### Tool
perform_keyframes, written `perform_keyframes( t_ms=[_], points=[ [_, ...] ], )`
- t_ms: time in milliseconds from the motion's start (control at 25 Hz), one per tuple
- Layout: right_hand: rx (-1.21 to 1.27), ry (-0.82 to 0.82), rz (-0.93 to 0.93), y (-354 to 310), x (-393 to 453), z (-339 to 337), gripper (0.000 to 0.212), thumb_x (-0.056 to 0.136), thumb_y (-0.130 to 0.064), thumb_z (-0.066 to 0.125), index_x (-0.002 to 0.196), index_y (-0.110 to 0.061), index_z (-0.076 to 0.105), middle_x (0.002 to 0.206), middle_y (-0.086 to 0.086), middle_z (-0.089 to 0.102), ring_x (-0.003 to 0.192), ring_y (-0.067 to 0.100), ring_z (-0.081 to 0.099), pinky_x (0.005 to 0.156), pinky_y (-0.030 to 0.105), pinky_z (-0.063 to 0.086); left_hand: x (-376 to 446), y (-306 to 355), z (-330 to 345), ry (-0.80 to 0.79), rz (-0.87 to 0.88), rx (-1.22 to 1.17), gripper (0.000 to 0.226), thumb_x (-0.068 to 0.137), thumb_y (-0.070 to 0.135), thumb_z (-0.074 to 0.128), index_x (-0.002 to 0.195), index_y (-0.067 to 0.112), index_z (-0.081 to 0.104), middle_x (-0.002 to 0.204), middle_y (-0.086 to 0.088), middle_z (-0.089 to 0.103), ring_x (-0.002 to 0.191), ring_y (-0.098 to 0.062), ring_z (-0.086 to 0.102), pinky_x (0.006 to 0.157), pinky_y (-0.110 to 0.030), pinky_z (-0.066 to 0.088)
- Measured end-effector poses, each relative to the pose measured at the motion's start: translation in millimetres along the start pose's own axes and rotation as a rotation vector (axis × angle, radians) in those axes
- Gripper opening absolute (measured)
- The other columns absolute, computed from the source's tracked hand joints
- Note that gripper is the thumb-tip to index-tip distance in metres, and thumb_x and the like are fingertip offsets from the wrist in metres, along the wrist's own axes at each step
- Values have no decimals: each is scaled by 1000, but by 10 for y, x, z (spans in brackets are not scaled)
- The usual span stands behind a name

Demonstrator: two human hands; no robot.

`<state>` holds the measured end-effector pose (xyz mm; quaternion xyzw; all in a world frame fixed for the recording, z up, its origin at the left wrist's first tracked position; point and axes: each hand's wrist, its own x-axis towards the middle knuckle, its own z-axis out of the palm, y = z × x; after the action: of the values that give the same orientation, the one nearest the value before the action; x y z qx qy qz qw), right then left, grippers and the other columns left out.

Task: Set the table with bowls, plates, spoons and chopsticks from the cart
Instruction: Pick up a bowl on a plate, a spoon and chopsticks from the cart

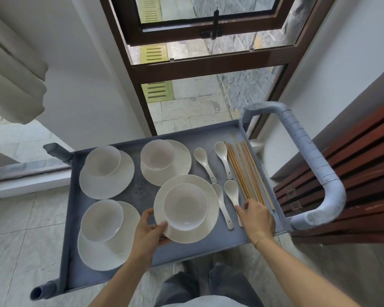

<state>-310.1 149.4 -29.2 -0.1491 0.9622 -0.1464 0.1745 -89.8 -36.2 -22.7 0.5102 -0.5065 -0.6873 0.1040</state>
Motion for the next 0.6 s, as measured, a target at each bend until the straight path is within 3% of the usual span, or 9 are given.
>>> perform_keyframes(
  t_ms=[120, 360, 520, 600],
  points=[
    [-9, -30, 6, -62, 81, 23, 34, 90, -51, 60, 84, -18, 61, 82, 3, 66, 72, 20, 59, 60, 30, 48, 19, 21, 10, -9, 9, 0, 43, 92, 4, 66, 124, 27, 49, 81, -11, 77, 75, -28, 76, 60, -35, 62],
    [-58, -112, -20, -171, 159, 12, 22, 89, -40, 61, 92, -19, 61, 84, 2, 65, 70, 20, 56, 55, 27, 41, 68, 102, 3, -1, 31, -15, 42, 92, 4, 66, 117, 35, 51, 80, -12, 77, 76, -29, 76, 61, -36, 62],
    [-70, -133, -20, -141, 221, -80, 14, 90, -32, 54, 92, -18, 52, 77, 1, 56, 67, 23, 52, 48, 27, 29, 102, 138, -23, 4, 43, -21, 41, 93, 5, 66, 113, 37, 52, 81, -12, 77, 77, -30, 76, 61, -38, 63],
    [-52, -101, -27, -125, 243, -125, 13, 93, -29, 45, 93, -16, 44, 76, 4, 54, 67, 27, 52, 53, 31, 33, 122, 153, -22, 4, 53, -32, 40, 93, 4, 65, 112, 37, 53, 80, -13, 76, 76, -31, 76, 61, -37, 62]
  ],
)
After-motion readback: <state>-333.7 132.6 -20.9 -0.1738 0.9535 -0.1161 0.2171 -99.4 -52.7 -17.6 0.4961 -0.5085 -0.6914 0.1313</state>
